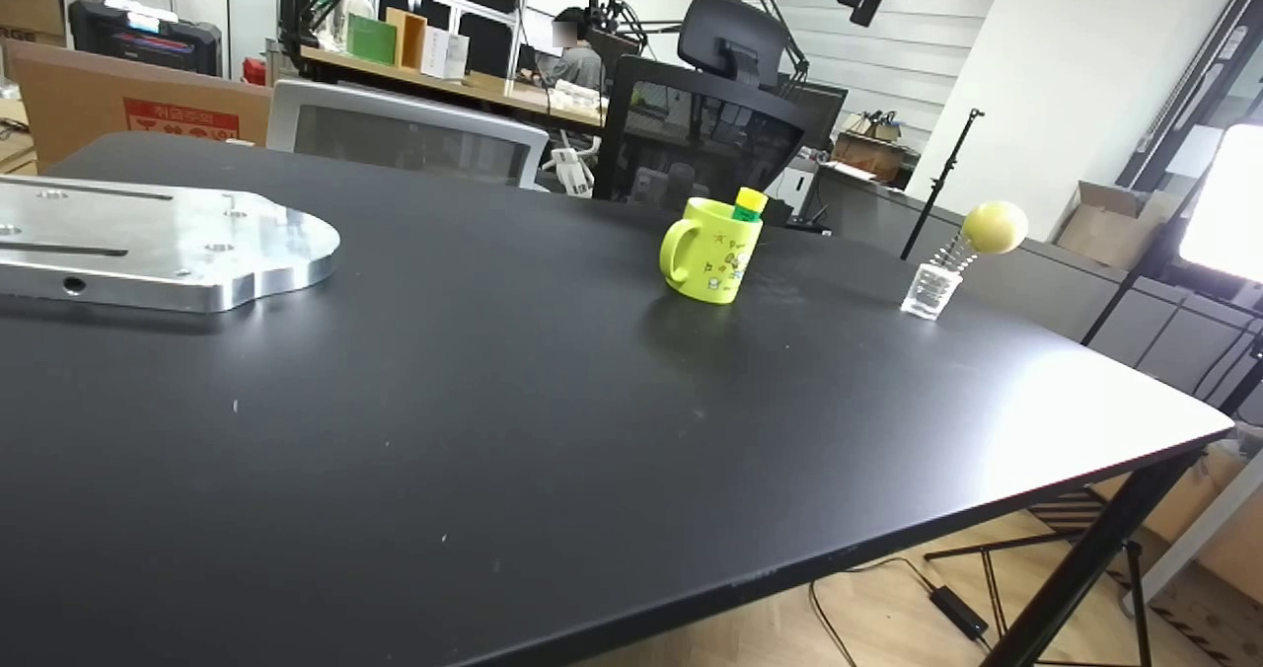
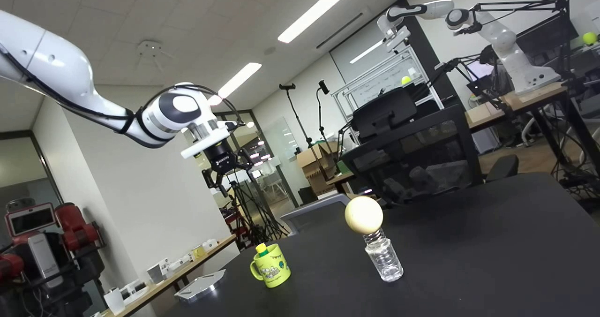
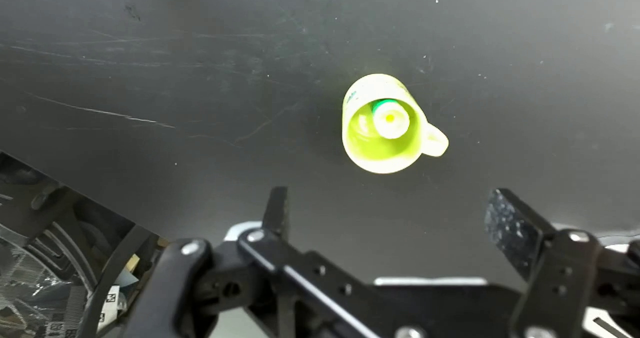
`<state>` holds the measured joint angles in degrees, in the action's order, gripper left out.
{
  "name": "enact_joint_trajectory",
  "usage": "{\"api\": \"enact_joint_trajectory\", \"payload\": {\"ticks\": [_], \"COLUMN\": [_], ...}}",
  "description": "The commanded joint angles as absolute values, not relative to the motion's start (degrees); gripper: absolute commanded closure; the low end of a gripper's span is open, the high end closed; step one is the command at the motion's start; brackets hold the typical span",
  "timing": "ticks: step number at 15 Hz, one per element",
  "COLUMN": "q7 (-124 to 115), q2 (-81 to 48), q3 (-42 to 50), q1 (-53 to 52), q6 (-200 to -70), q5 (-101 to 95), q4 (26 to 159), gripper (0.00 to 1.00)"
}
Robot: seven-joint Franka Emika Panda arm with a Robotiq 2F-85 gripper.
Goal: Put the paper glue on the table
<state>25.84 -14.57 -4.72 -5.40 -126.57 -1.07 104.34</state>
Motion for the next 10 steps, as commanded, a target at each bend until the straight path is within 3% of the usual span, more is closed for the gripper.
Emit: {"api": "enact_joint_trajectory", "payload": {"ticks": [1,10], "q7": [26.6,26.5], "q2": [-19.4,-25.9], "q3": [-6.3,-8.0], "q1": [-4.9,-5.2], "q6": [-126.5,-131.0], "q5": [-1.7,-3.1], "q4": [100.5,100.2], "gripper": [0.0,0.0]}}
